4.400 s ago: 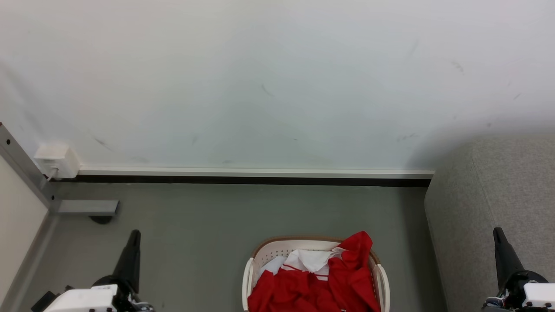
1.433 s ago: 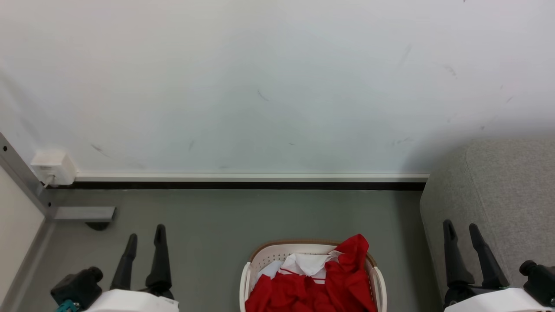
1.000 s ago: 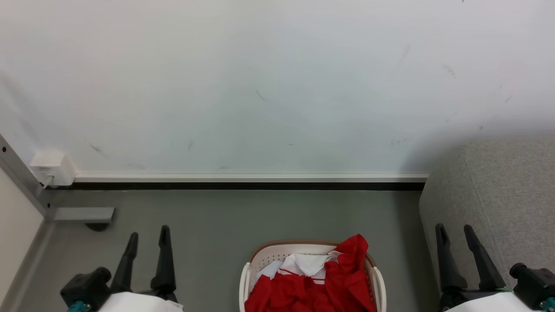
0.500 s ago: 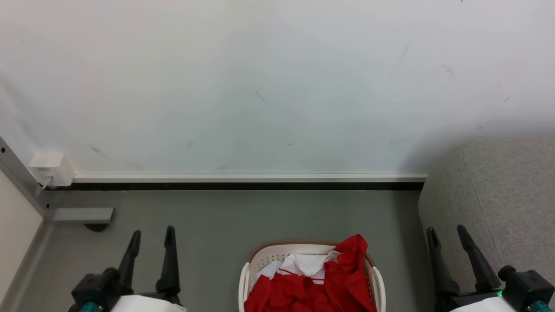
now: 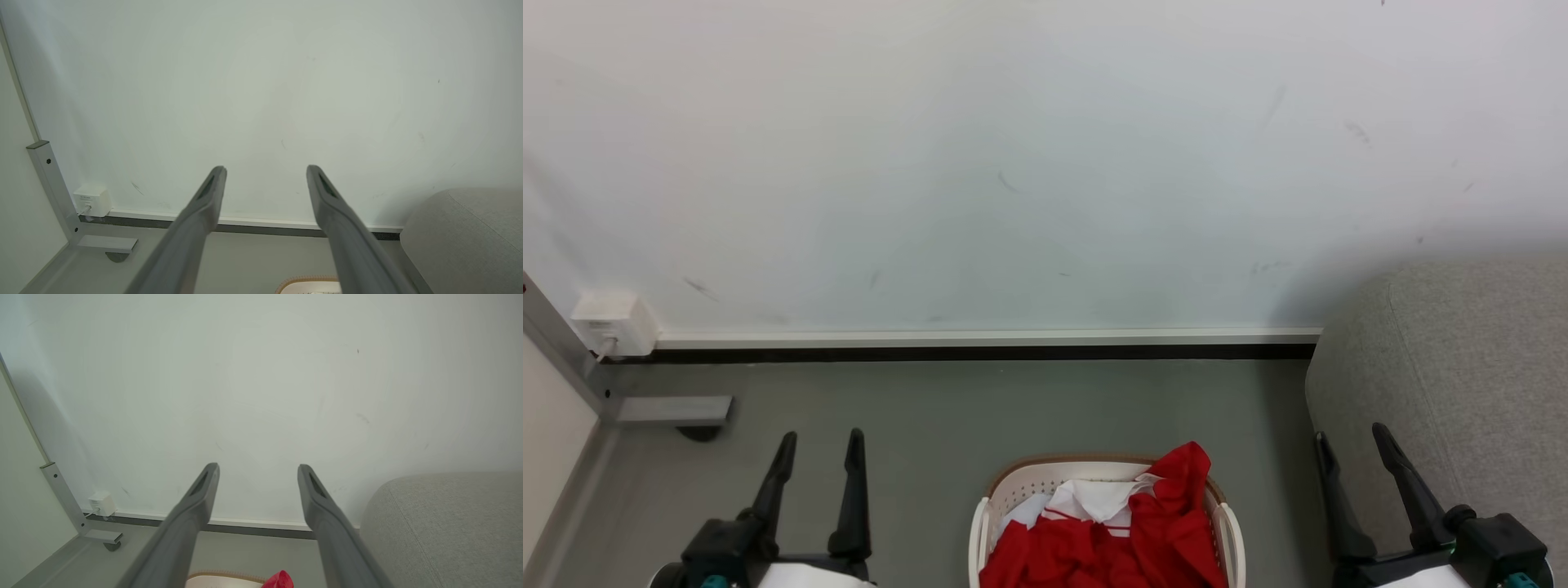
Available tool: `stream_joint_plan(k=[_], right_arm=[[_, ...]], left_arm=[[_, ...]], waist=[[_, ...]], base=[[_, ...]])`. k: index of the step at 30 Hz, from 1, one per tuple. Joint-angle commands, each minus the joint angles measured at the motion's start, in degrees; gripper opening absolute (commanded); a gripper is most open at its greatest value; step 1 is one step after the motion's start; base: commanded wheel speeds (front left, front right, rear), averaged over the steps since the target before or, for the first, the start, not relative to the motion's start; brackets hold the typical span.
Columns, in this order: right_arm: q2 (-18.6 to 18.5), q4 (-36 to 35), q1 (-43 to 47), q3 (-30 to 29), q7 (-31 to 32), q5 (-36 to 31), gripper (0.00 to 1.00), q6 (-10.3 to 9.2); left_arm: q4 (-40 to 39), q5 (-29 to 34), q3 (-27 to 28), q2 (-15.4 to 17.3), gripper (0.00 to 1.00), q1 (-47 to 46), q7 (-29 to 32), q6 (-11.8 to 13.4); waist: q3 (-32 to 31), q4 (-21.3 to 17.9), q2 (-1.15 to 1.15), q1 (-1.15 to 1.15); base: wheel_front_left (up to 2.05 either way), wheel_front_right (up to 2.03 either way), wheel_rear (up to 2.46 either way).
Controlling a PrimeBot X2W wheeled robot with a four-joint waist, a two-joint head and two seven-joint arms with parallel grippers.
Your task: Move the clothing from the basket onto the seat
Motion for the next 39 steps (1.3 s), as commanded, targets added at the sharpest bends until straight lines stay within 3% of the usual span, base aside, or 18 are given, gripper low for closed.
stream_joint_plan(k=[1, 9, 39], right_arm=[[0.0, -0.4, 0.3, 0.2, -0.4, -1.3, 1.00, -0.11], [0.3, -0.6, 0.5, 0.7, -1.2, -3.2, 1.00, -0.12], [0.9, -0.8, -1.2, -0.5, -1.0, -2.3, 1.00, -0.12]], left_arm=[[-0.3, 1.4, 0.0, 0.5, 1.00, 0.6, -0.4, 0.1], [-0.6, 3.7, -0.3, 0.5, 1.00, 0.7, -1.1, 0.2], [-0.2, 2.3, -0.3, 0.4, 1.00, -0.3, -1.0, -0.1]], waist=[[0.0, 0.0, 0.00, 0.00], [-0.2, -0.2, 0.00, 0.00], [1.1, -2.3, 0.00, 0.00]], base=[[0.00, 0.00, 0.00], [0.00, 0.00, 0.00], [0.00, 0.00, 0.00]])
